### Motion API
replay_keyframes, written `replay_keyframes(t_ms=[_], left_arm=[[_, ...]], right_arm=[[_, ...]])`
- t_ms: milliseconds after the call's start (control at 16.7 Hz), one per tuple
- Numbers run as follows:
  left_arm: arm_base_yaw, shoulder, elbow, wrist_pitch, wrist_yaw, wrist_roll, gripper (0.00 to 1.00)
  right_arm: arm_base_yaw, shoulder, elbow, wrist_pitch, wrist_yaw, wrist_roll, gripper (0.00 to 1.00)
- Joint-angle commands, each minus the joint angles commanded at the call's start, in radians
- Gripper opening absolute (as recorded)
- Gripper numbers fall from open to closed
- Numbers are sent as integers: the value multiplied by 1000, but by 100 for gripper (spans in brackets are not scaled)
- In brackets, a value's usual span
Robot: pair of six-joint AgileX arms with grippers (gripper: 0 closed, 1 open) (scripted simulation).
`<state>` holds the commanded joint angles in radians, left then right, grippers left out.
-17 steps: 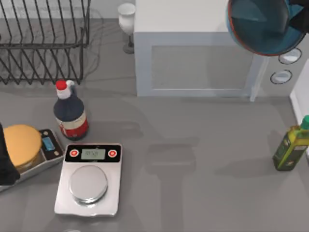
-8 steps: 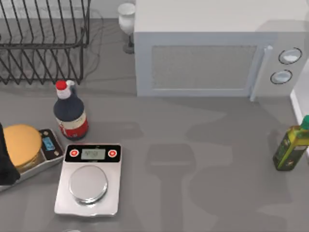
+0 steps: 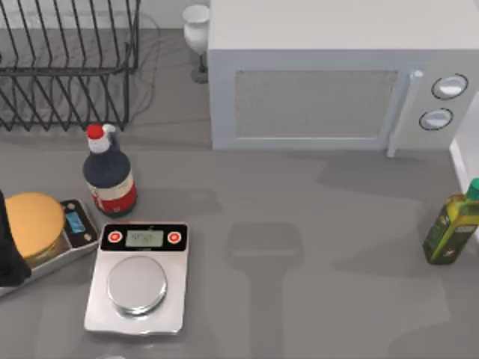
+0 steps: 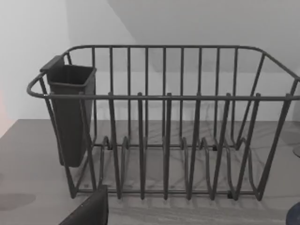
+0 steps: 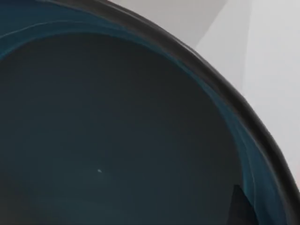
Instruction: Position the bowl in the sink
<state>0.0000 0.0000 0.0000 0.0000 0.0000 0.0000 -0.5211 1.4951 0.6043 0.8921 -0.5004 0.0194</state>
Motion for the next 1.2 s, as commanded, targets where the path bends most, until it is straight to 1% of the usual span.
replay_keyframes(t_ms=[420, 600, 780, 1020, 1200], left_arm=[[0, 0, 0, 0, 0, 0, 100], [0, 0, 0, 0, 0, 0, 100], [0, 0, 0, 0, 0, 0, 100], [0, 0, 0, 0, 0, 0, 100], [0, 0, 0, 0, 0, 0, 100]], right_arm=[[-1, 5, -6, 14, 0, 0, 0], [-3, 72, -13, 83, -3, 1, 0], [-8, 223, -29, 247, -4, -1, 0], [-12, 474, -64, 562, -1, -6, 0], [-11, 627, -93, 745, 4, -7, 0]])
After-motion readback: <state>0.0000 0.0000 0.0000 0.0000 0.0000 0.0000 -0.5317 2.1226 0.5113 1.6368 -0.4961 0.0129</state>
